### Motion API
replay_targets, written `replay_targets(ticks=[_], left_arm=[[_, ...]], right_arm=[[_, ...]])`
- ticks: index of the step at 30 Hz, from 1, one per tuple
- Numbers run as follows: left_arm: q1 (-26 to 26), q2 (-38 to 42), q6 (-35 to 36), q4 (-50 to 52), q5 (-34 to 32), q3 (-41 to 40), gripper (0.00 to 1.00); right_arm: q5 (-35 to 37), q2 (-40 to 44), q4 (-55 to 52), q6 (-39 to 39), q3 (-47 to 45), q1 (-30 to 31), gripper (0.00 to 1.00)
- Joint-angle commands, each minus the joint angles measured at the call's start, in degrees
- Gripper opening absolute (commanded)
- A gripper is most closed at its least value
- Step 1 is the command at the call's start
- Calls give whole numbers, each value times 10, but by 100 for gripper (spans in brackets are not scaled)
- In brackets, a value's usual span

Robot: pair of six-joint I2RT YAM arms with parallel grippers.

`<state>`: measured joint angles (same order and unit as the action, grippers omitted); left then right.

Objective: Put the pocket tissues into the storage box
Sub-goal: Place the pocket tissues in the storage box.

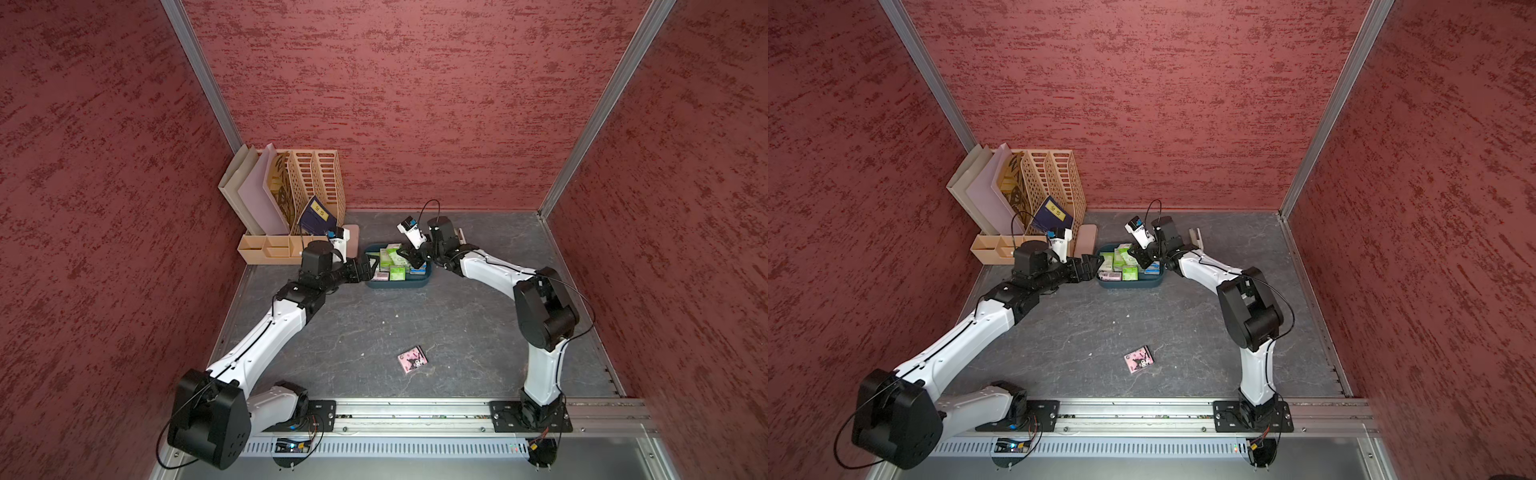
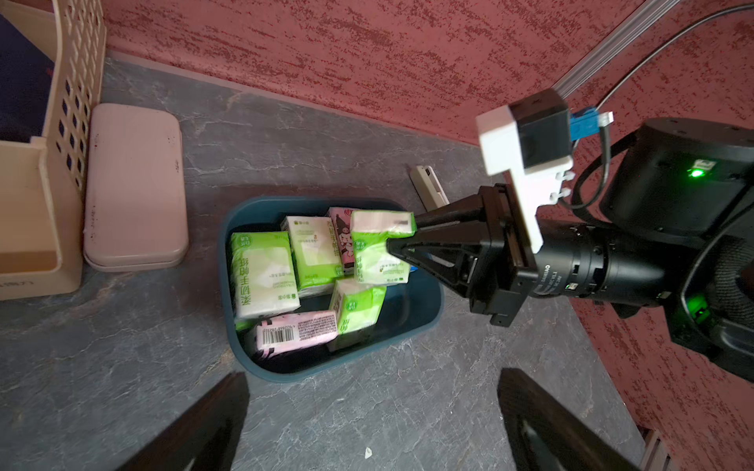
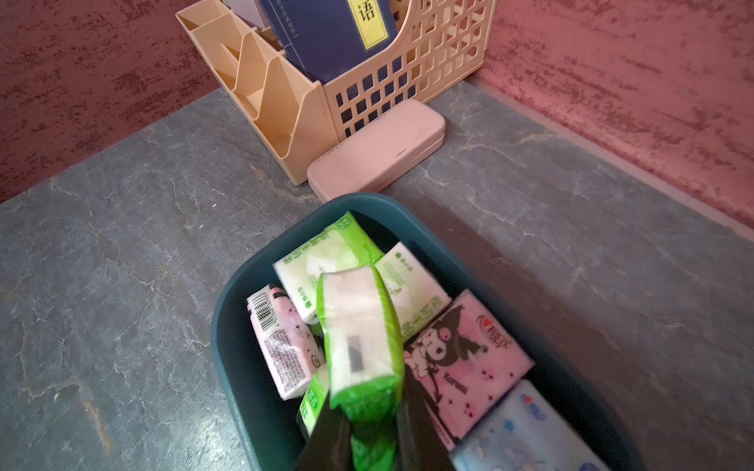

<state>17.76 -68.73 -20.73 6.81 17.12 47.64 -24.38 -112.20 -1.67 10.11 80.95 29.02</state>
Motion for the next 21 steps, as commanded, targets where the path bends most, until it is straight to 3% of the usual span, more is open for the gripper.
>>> replay_targets(ticks=[1,14,21], left_arm=[[-4,-15,6,2,14,12,100],[-11,-42,9,2,27,19,100],[-11,-40,9,5,25,20,100]], right_arm=[[-13,-6,31,11,20,-1,0],[-20,-21,60,26,4,-13,0],[-43,45,76,11,-47,-14,0]])
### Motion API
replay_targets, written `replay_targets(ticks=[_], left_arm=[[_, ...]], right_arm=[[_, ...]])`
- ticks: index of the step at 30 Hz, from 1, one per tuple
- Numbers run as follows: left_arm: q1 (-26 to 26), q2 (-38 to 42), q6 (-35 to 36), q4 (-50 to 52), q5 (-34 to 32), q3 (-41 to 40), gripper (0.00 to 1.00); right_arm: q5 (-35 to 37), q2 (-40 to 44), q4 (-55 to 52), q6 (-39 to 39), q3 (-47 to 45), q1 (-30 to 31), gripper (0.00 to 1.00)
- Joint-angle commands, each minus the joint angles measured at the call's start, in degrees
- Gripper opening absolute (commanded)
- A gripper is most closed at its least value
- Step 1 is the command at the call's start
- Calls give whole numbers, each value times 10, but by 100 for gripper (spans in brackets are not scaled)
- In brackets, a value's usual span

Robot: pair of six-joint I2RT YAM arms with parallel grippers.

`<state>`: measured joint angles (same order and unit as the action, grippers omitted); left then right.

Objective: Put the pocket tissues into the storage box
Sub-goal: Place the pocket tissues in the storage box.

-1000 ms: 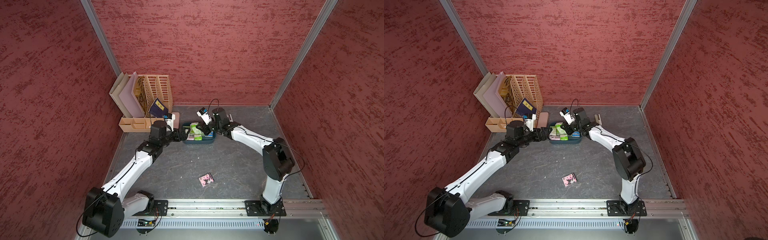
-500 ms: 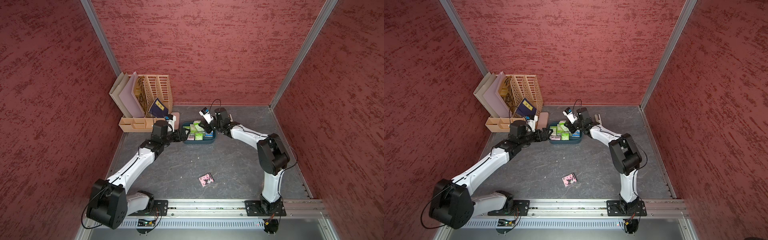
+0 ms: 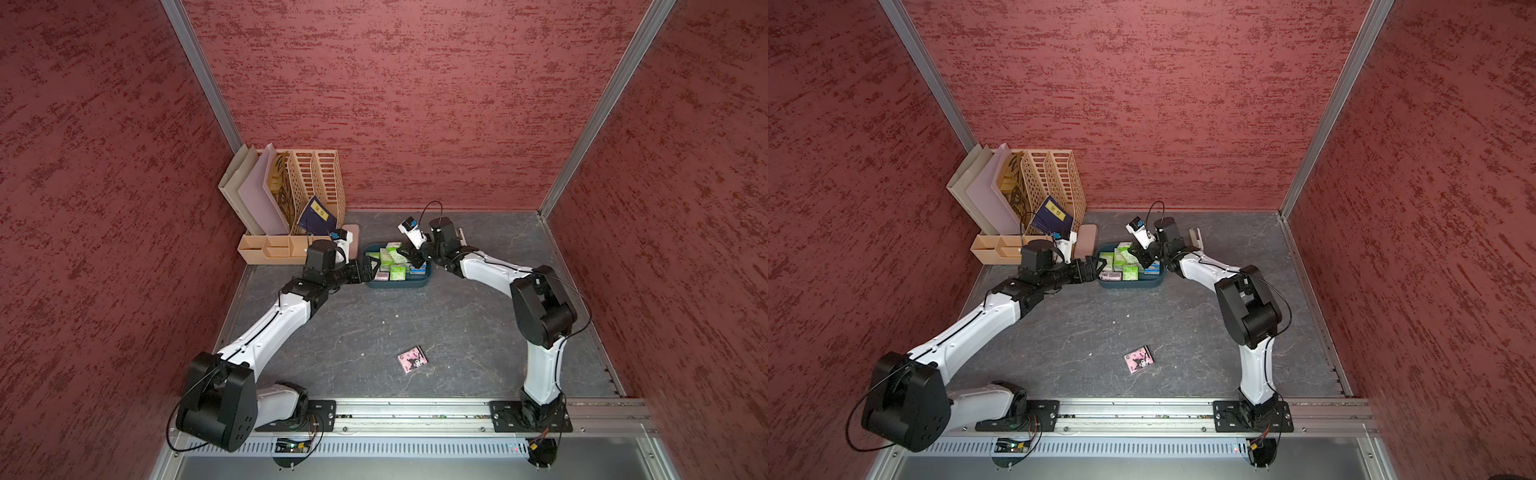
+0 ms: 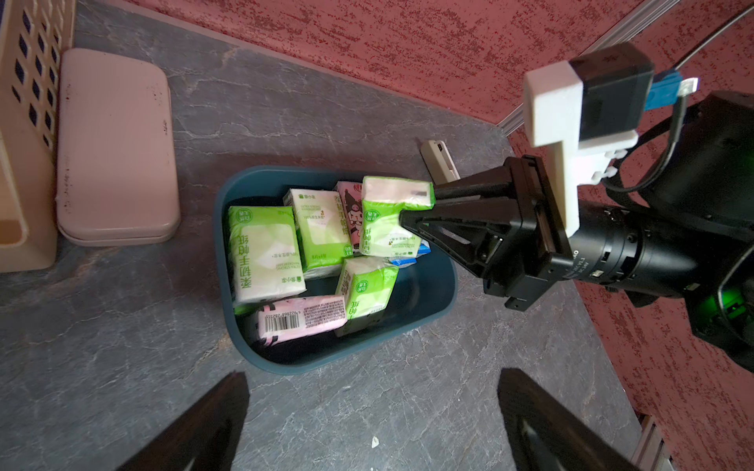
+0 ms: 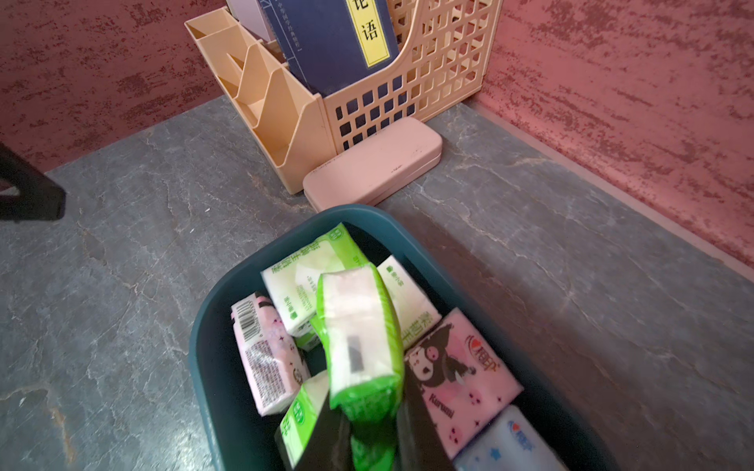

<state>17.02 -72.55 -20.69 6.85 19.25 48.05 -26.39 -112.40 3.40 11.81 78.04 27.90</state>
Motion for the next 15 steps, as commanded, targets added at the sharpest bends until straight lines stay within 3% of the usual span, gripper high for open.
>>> replay_targets(ticks=[1,8,15], left_arm=[[-4,-3,9,4,4,17,100],[-4,0,7,3,4,13,100],[-4,0,5,-1,9,15,100]], right_arm=[[-25,57,23,-7,-27,-2,0],[-41,118,40,-29,-110,5,0],[-22,113,55,-37,-137,7,0]])
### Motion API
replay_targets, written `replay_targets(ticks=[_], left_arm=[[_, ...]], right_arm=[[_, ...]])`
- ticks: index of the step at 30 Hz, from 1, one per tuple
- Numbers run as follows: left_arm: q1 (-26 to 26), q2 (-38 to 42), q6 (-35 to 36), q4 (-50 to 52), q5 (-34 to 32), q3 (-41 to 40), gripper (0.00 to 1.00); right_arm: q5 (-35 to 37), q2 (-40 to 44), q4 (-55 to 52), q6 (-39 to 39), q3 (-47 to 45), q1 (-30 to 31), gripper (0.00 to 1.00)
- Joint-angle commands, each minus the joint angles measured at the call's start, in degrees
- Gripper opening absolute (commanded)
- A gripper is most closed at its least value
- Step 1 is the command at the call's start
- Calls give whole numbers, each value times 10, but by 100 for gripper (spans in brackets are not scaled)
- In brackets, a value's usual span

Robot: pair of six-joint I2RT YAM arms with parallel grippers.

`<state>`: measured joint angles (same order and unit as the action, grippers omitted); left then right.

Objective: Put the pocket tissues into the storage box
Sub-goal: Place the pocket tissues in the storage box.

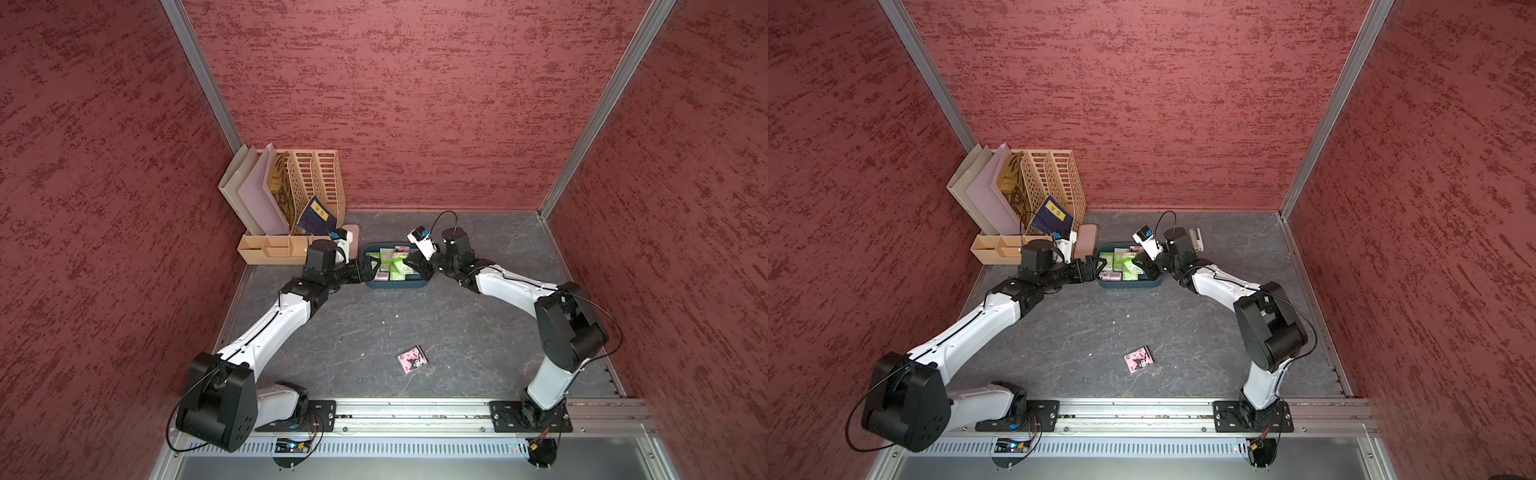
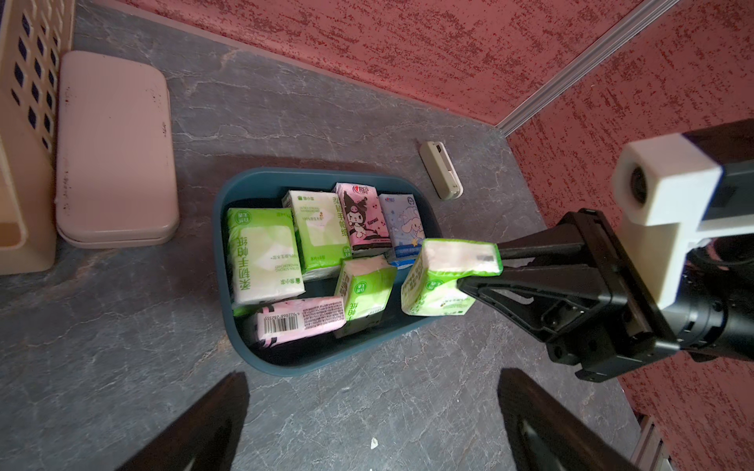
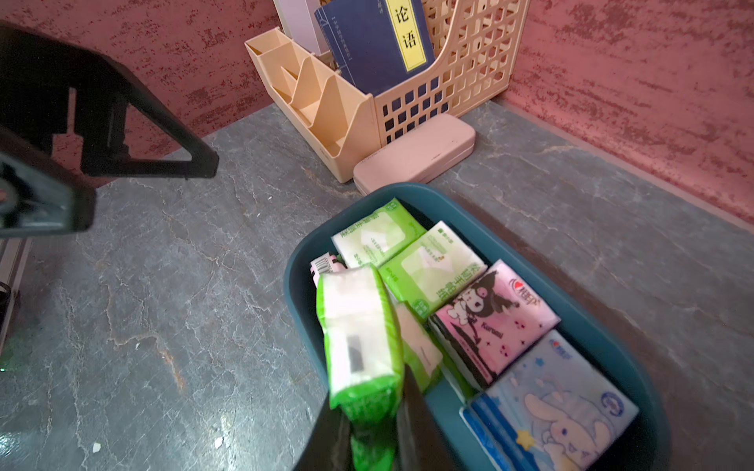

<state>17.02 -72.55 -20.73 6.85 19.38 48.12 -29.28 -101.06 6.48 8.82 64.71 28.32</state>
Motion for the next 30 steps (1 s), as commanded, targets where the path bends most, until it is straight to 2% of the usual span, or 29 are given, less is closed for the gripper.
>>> replay_targets(ticks=[1,16,22,27,28,30], left_arm=[[-4,0,5,1,8,15,100],[-5,6,9,9,2,12,100],[-5,5,9,11,0,13,100],[-5,1,9,8,1,12,100],[-5,0,9,9,2,13,100],[-5,-1,10,10,3,16,100]], right_arm=[[7,-6,25,-7,-1,2,0],[-22,-99,57,7,39,7,0],[-59,-118,98,-39,30,14,0],[-59,-112,110,-65,1,16,0],[-65,-115,86,-65,8,17,6],[-59,-115,40,-62,20,17,24]])
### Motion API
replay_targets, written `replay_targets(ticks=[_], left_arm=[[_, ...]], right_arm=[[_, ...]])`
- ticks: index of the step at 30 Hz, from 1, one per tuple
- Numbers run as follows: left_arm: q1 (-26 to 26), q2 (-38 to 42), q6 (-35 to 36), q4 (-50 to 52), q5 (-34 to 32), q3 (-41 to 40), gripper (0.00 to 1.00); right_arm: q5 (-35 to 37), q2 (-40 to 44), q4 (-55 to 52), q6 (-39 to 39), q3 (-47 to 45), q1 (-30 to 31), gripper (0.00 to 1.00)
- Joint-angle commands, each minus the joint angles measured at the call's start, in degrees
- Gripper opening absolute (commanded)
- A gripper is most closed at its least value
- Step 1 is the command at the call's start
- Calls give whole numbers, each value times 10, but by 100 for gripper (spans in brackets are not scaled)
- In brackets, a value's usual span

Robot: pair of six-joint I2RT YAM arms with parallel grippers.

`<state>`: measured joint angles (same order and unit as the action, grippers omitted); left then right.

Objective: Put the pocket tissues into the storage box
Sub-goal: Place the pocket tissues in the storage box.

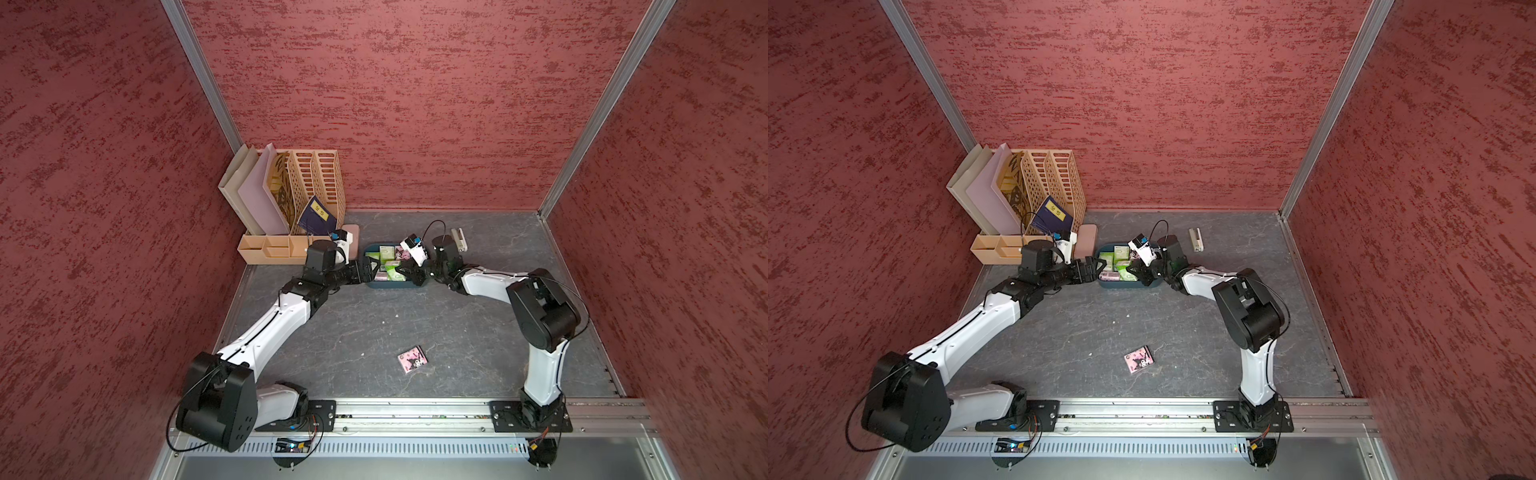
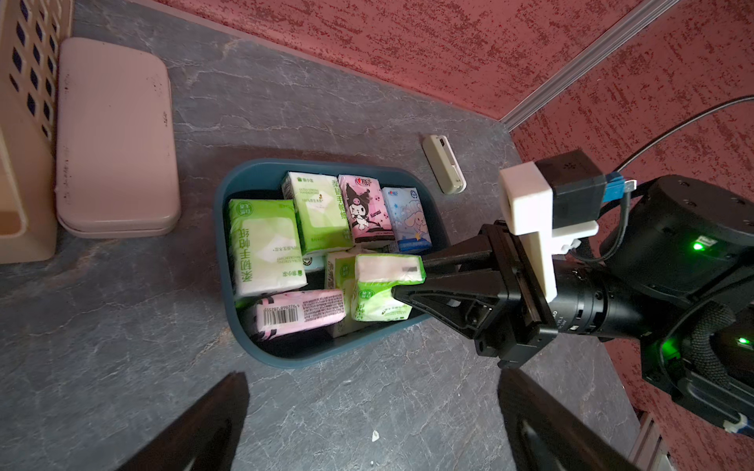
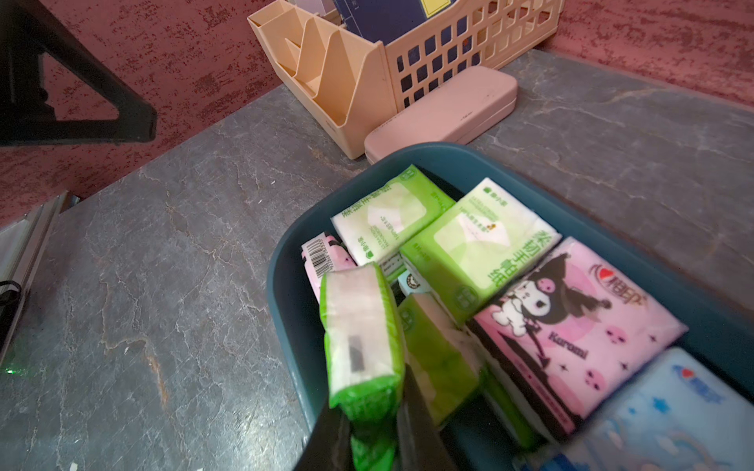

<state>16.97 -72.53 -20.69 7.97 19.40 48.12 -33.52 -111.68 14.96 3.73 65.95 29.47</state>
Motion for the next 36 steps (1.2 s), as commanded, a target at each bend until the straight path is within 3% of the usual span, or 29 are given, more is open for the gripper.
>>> replay_targets(ticks=[1,2,4,11,23,30,36], left_arm=[[-4,-2,12,2,2,18,100],[-5,-2,13,4,2,19,100],[-5,-1,14,4,1,19,100],[-4,-2,10,2,6,16,100],[-5,6,13,5,2,11,100],[-5,6,14,3,4,9,100],[-5,3,13,0,5,11,100]], right_arm=[[-10,-5,-64,-6,9,6,34],[-3,1,-71,-6,7,6,43],[7,21,-70,-10,-6,6,49],[61,96,-100,-20,17,5,60],[99,111,-297,38,88,5,57],[94,127,-338,77,54,6,61],[112,89,-390,114,102,10,61]])
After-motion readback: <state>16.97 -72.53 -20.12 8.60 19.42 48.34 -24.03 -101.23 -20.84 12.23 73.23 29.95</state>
